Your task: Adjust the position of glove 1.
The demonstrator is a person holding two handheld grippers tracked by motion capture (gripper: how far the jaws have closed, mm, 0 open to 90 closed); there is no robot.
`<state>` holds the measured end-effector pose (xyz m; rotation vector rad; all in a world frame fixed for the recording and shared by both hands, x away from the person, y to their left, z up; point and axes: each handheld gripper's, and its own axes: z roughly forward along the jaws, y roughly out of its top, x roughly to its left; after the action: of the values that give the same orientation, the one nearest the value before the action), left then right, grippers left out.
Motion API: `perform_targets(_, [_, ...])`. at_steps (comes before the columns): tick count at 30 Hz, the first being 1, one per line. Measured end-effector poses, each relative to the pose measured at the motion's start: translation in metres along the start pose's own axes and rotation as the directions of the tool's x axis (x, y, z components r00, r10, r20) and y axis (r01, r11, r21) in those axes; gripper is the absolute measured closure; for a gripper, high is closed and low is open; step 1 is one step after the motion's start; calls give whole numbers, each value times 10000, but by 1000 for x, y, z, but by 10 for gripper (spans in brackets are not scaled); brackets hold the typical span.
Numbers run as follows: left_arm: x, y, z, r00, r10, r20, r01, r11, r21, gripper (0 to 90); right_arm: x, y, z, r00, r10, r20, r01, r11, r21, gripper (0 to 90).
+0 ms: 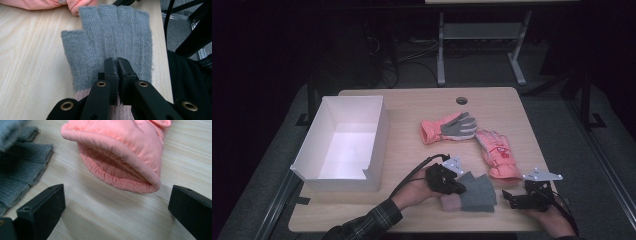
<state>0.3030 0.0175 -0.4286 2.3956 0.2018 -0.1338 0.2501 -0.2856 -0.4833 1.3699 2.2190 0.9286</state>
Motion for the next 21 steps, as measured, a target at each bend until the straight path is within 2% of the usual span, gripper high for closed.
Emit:
perform_targets(10, [-2, -3, 14, 9998, 199, -31, -197, 9989, 426, 850, 0, 0, 0, 10000, 5, 0, -5, 10000, 2, 3])
perform_targets(12, [-2, -4, 15, 9999, 114, -34, -113, 9993, 352, 820, 0, 0, 0, 10000, 3, 0, -3, 10000, 1, 3])
perform_targets(16, [-1, -3, 9, 9999, -72, -90, 71, 9999, -72, 648, -1, 0, 0, 9999, -83, -74, 84, 10000, 51, 3])
perform_targets(19, [2, -3, 2, 9996, -182, -235, 172, 9991, -397, 563, -1, 4, -2, 10000, -14, -33, 16, 9986, 519, 10])
perform_targets(21, [5, -5, -3, 9989, -255, -396, 233, 9983, -539, 589, -1, 5, -7, 10000, -38, 23, 37, 9984, 564, 143])
